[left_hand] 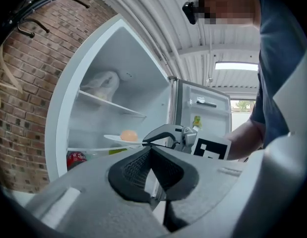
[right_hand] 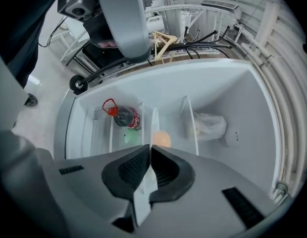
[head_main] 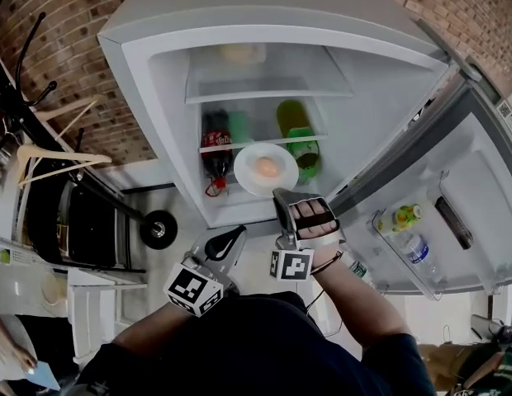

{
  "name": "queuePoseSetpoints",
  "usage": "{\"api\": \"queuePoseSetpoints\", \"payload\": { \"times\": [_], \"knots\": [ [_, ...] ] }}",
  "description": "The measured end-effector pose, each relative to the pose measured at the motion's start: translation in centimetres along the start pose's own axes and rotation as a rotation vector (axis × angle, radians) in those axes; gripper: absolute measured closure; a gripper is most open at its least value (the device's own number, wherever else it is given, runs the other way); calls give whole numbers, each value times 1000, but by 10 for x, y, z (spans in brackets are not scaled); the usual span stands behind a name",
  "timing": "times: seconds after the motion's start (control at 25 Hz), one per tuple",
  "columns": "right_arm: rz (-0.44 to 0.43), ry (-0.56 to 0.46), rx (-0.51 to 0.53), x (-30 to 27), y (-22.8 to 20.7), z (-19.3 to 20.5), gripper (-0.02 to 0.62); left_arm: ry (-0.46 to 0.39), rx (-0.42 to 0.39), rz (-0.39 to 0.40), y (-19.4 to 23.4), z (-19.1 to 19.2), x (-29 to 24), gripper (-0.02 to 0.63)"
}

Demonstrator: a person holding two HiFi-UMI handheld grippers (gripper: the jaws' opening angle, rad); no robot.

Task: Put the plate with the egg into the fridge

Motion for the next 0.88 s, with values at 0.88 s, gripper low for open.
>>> {"api": "queuePoseSetpoints", "payload": {
  "times": [0.88],
  "knots": [
    [-126,14,43,-119,31,27,574,9,19,-84,32,-2,-24,601]
  ]
}}
Point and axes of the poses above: the fingertips, and each gripper's own axes: x backward along the fingers, y to its left, z out of its underside, the point moved 8 cm from there along x, backward along the fingers, and after that the axes turned 11 degrees about z, right-handed, at the moved point
